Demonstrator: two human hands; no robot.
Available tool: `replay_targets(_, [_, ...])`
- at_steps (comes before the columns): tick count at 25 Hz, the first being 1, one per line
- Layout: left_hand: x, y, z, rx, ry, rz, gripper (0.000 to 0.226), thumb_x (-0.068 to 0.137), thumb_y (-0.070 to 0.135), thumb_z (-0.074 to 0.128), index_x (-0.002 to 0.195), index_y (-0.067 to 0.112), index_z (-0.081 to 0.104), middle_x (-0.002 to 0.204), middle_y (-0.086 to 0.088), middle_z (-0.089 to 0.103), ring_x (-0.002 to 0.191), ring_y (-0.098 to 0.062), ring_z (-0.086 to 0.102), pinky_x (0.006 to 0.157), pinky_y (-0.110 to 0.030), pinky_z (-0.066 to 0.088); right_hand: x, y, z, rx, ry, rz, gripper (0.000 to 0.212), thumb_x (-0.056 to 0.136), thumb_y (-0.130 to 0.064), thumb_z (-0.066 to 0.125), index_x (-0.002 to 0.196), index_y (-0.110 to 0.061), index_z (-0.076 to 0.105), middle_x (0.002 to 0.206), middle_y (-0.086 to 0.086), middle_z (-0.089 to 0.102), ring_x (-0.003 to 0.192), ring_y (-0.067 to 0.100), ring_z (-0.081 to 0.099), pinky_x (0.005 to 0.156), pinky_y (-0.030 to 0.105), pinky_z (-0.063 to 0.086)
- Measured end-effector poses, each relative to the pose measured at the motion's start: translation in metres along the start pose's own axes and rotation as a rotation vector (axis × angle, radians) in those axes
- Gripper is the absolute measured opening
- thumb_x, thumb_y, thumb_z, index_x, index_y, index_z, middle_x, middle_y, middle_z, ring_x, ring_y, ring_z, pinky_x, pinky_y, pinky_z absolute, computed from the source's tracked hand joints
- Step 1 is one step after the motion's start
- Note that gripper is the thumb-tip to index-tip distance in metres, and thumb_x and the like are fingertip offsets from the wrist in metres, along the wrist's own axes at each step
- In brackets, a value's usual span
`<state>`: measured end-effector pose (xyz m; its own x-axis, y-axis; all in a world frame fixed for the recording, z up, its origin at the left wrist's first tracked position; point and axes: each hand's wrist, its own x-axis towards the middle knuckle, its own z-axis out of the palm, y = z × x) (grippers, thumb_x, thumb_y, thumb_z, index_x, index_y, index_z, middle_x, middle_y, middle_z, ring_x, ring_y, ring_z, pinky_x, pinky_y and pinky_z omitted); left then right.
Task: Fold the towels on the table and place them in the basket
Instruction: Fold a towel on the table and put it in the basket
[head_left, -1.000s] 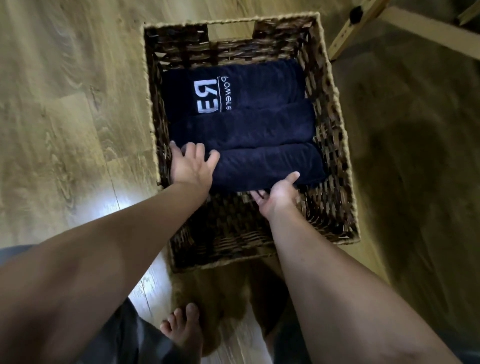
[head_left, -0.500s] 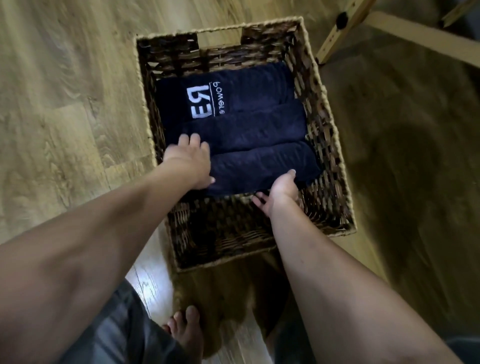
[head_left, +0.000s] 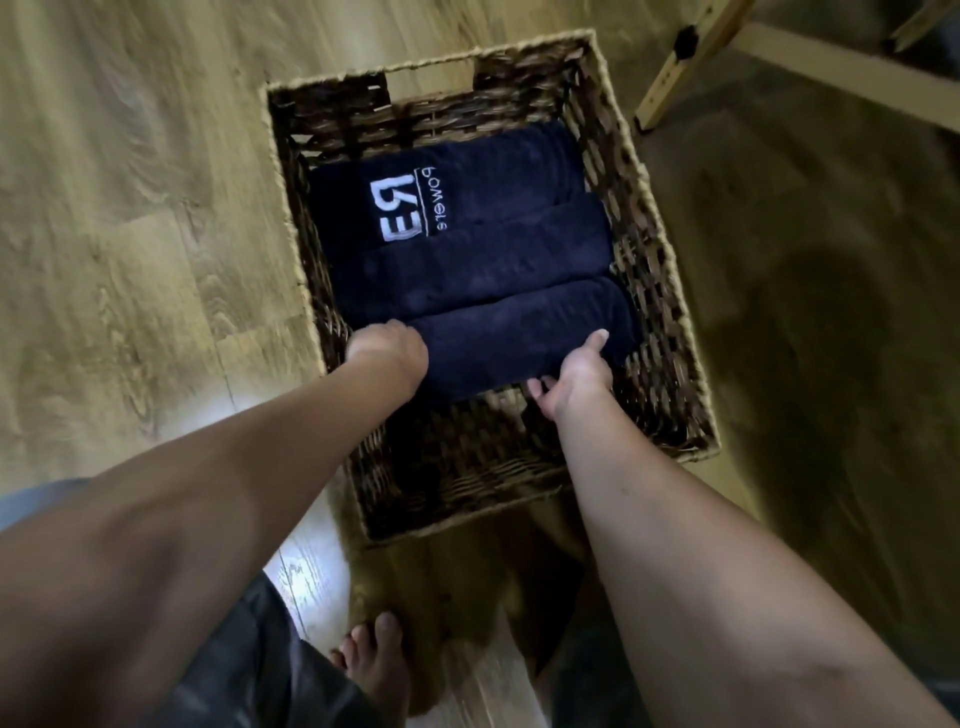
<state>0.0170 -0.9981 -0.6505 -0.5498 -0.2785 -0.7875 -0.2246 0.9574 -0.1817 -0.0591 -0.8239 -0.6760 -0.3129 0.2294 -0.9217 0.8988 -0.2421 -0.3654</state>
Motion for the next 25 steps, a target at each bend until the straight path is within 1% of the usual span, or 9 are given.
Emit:
replay_targets(3, [-0.002,-0.011,-0.01,-0.001,-0.017,0.077,0.06,0.095,0.039,0.067,0.142,0.005,0.048,0.144,-0.016,0.052,0.13,-0.034,0.055,0.103,-0.043,0.048,-0.002,-0.009,-0.004,-0.074,-0.008,-0.021,0.066,0.098,-0.064,0.047,0.146,-0.017,0.044,0.124,0.013,0.055,0.112,0.037,0.061,0.086,0.048,0.06])
replay_targets(6, [0.004,-0.023,-0.02,-0.036,-0.038,0.094,0.064,0.091,0.049,0.069,0.136,0.005,0.056,0.141,-0.015,0.057,0.127,-0.033,0.057,0.101,-0.04,0.047,-0.001,-0.015,-0.011,-0.125,0.036,-0.064,0.068,0.089,-0.074,0.053,0.124,-0.015,0.048,0.104,0.011,0.059,0.095,0.032,0.065,0.081,0.044,0.061])
replay_targets(8, [0.008,-0.027,-0.023,-0.095,-0.053,0.114,0.069,0.09,0.063,0.061,0.127,0.005,0.061,0.135,-0.016,0.061,0.121,-0.034,0.059,0.098,-0.039,0.046,0.0,-0.017,-0.012,-0.148,0.046,-0.083,0.075,0.084,-0.079,0.055,0.122,-0.016,0.048,0.104,0.011,0.06,0.091,0.032,0.066,0.076,0.041,0.06])
replay_targets(11, [0.013,-0.032,-0.022,-0.147,-0.042,0.114,0.077,0.083,0.075,0.059,0.118,0.007,0.063,0.127,-0.016,0.064,0.115,-0.035,0.061,0.087,-0.038,0.044,0.004,-0.021,-0.013,-0.153,0.019,-0.051,0.081,0.083,-0.078,0.058,0.133,-0.015,0.05,0.114,0.013,0.063,0.091,0.033,0.066,0.071,0.041,0.059])
replay_targets(13, [0.014,-0.031,-0.02,-0.168,-0.009,0.078,0.078,0.079,0.074,0.065,0.12,0.007,0.061,0.128,-0.016,0.063,0.117,-0.036,0.06,0.091,-0.04,0.047,0.007,-0.023,-0.014,-0.143,0.001,-0.026,0.081,0.083,-0.076,0.06,0.138,-0.017,0.05,0.122,0.015,0.062,0.093,0.035,0.065,0.073,0.045,0.06])
replay_targets(15, [0.014,-0.026,-0.017,-0.174,0.023,0.054,0.082,0.077,0.07,0.07,0.127,0.007,0.057,0.132,-0.017,0.061,0.12,-0.036,0.059,0.099,-0.043,0.049,0.009,-0.025,-0.014,-0.087,-0.002,-0.045,0.075,0.086,-0.068,0.065,0.138,-0.016,0.049,0.128,0.016,0.06,0.101,0.037,0.065,0.082,0.05,0.061])
replay_targets(18, [0.011,-0.022,-0.019,-0.184,0.08,0.018,0.082,0.079,0.06,0.076,0.133,0.005,0.049,0.135,-0.017,0.056,0.124,-0.038,0.057,0.099,-0.046,0.049,0.011,-0.024,-0.011,0.006,0.038,-0.084,0.068,0.087,-0.057,0.071,0.134,-0.013,0.051,0.132,0.013,0.06,0.11,0.037,0.064,0.087,0.051,0.061])
replay_targets(22, [0.015,-0.031,-0.027,-0.182,0.051,0.054,0.061,0.08,0.052,0.079,0.118,0.008,0.064,0.121,-0.016,0.066,0.112,-0.035,0.063,0.087,-0.039,0.051,0.014,-0.023,-0.008,-0.009,0.077,-0.077,0.066,0.09,-0.057,0.068,0.136,-0.013,0.049,0.128,0.013,0.06,0.106,0.036,0.065,0.084,0.049,0.062])
replay_targets(25, [0.018,-0.025,-0.025,-0.15,0.053,0.059,0.053,0.086,0.046,0.076,0.119,0.006,0.064,0.123,-0.017,0.065,0.113,-0.037,0.063,0.092,-0.042,0.053,0.017,-0.028,-0.006,-0.073,0.075,-0.059,0.063,0.093,-0.057,0.063,0.139,-0.016,0.048,0.126,0.015,0.059,0.108,0.039,0.065,0.08,0.051,0.062])
